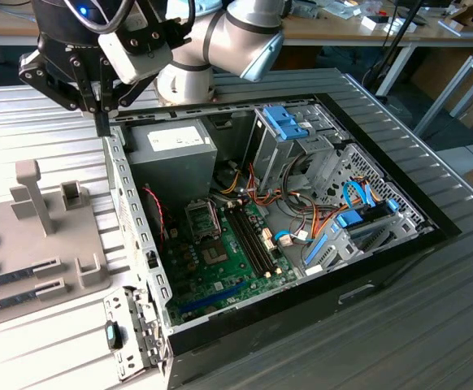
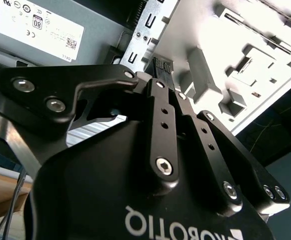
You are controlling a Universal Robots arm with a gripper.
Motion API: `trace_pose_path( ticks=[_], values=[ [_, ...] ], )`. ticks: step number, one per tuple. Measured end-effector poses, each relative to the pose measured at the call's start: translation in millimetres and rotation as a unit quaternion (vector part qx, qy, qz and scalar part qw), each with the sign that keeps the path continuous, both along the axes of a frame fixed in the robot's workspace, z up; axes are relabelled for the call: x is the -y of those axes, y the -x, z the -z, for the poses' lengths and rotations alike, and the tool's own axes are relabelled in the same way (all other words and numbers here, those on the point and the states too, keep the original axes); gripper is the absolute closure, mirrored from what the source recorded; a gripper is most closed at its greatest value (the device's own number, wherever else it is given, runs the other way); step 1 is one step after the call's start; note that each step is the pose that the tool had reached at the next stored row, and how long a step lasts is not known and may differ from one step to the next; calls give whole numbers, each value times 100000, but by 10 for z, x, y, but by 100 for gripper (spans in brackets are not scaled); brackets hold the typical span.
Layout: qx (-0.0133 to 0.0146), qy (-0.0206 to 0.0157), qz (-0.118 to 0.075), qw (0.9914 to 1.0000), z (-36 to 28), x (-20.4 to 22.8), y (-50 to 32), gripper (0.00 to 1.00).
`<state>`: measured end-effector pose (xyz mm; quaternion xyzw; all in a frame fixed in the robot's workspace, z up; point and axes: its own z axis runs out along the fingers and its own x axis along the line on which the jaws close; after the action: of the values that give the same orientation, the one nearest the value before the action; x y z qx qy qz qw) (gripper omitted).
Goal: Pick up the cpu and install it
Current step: 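Reach for the cpu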
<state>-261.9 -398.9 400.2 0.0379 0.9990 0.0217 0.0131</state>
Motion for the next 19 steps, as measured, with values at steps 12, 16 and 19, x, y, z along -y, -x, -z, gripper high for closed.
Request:
trace_pose_path(
  ticks=[12, 16, 19],
  values=[
    [-2, -1, -1, 100000, 0, 0, 50, 90],
    [-2, -1, 0, 100000, 0, 0, 69, 90],
    [-2, -1, 0, 100000, 0, 0, 80, 90]
  ],
)
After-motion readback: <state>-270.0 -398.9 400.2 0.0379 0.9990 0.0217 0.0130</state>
